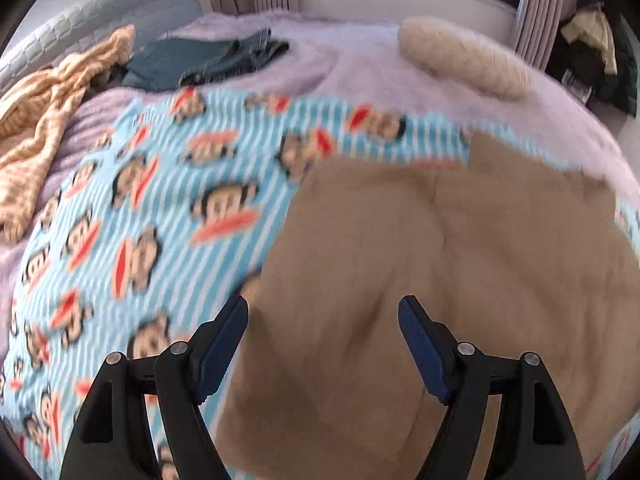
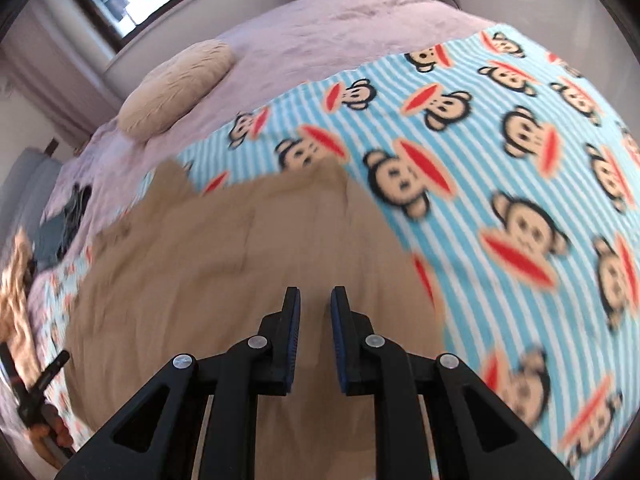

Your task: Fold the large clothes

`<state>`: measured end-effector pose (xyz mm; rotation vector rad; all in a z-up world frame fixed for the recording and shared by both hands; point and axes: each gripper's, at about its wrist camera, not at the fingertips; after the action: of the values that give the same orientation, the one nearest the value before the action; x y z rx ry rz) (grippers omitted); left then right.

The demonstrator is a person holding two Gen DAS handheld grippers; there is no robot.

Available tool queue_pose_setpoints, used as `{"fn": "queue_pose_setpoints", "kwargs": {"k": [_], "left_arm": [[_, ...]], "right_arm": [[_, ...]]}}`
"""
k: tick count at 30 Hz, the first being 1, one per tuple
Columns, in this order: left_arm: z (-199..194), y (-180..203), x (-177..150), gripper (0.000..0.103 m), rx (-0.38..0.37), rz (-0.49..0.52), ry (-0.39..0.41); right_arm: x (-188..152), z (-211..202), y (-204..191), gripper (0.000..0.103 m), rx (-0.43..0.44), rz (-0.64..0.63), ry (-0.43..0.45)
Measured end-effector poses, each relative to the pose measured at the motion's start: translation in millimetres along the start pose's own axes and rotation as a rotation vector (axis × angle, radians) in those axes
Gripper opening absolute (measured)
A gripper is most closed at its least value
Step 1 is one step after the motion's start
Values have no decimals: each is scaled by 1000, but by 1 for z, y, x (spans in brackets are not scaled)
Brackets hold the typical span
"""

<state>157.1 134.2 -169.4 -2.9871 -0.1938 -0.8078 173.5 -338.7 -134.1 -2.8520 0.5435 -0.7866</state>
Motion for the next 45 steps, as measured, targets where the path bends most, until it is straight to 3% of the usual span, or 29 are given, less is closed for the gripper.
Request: {"fn": "queue_pose_setpoints", "kwargs": {"k": [2,4,6,10,19,21,24,30,36,37,38,45], "left_arm": [[14,-7,-19,79,24,-15,-45],[23,-17,-32,83,-6,-51,-51],[27,-18,-36,94,16,-41,-28],[26,-19,-35,94,17,-46,-49],[-10,-36,-50,94,-6,-89,-151],[-20,-34,-60,94,-26,-87,-186],[-29,-30,-73,94,-51,-83,-229],[-38,-12,-95,94,-89,-67,-262],[-39,-7,-104,94,-161,-111,-262],[-39,-7,-105,95,-164,-116,-258],[-39,-7,-105,103,-162,-121,-256],[-32,-12,-105,103,-218,-185,-274]], "right_arm": [[-29,-5,4,17,-30,-31,-25],[-42,5,10,17,-47,-32,-53],[-44,13,16,17,-39,-15,-50],[-38,16,17,17,-62,-7,-38],[-59,-16,45,18,9,231,-117],[-67,-25,50,22,25,271,-128],[-81,-32,52,41,34,319,-152],[-103,-24,40,46,73,340,-225],[-116,-14,24,69,160,354,-254],[-117,-12,23,73,171,359,-255],[-118,-11,22,79,184,365,-254],[-120,1,25,83,243,425,-263]]}}
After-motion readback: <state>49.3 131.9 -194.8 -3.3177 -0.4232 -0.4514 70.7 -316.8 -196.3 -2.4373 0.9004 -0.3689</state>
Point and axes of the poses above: each gripper's, at about its wrist camera, not at the fingertips, and z roughly the way its jaws point, y to its right, x to its top, and after that the axes turned 1 degree about -x, right-handed
